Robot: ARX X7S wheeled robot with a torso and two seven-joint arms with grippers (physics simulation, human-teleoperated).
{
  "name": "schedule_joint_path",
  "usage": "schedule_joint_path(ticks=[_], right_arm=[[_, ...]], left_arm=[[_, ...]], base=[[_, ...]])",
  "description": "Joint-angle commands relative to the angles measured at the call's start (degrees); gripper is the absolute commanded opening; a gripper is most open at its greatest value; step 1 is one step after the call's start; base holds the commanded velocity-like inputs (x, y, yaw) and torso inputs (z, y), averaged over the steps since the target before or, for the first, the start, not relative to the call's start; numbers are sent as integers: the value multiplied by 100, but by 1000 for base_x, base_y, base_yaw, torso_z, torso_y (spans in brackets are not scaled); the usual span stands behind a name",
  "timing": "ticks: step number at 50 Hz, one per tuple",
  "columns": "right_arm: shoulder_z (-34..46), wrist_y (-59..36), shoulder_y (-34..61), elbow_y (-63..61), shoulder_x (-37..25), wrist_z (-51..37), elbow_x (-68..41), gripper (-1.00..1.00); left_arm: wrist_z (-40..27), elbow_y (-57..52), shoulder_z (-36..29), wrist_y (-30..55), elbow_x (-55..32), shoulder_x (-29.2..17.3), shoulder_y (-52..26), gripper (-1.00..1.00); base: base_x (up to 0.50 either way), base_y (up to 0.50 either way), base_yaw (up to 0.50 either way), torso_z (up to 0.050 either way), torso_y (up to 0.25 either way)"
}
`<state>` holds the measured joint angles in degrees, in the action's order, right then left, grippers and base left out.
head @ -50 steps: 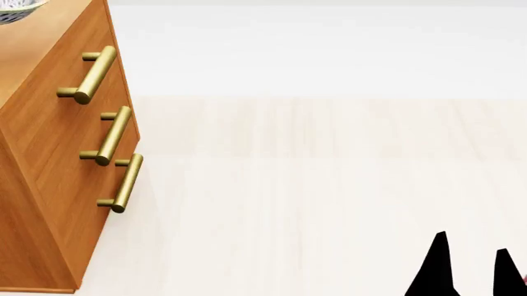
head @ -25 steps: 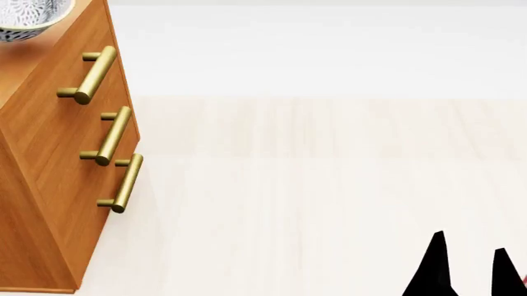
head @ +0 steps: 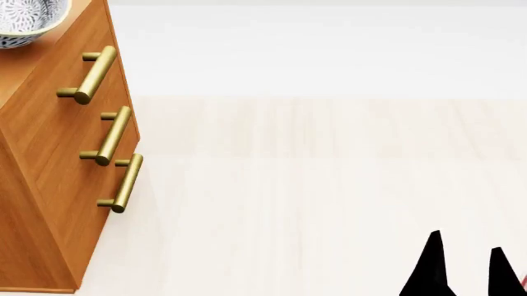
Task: Put the bowl on top of the cabinet.
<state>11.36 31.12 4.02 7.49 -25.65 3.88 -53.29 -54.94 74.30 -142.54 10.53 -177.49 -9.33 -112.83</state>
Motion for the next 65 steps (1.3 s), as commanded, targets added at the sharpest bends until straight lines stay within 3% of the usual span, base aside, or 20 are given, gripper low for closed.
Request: schedule_joint_path(ticks=[1,6,7,44,65], right_arm=[[-3,0,-5,2,4,2,13,100],[5,-14,18,31,11,14,19,100],[3,-11,18,32,14,6,25,100],[24,-45,-8,-34,6,23,61,100],[49,5,-174,-305,-31,60,112,100]], left_arm=[[18,68,-70,-48,80,-29,-8,-100],[78,68,-126,-57,93,-13,-18,-100],[62,68,-136,-19,88,-14,-24,100],[-121,67,-368,-23,92,-8,-212,100],[-122,57,-694,126,541,172,-481,100]], base=[[0,0,0,0,0],[0,0,0,0,0],[0,0,0,0,0],[0,0,0,0,0],[0,0,0,0,0]])
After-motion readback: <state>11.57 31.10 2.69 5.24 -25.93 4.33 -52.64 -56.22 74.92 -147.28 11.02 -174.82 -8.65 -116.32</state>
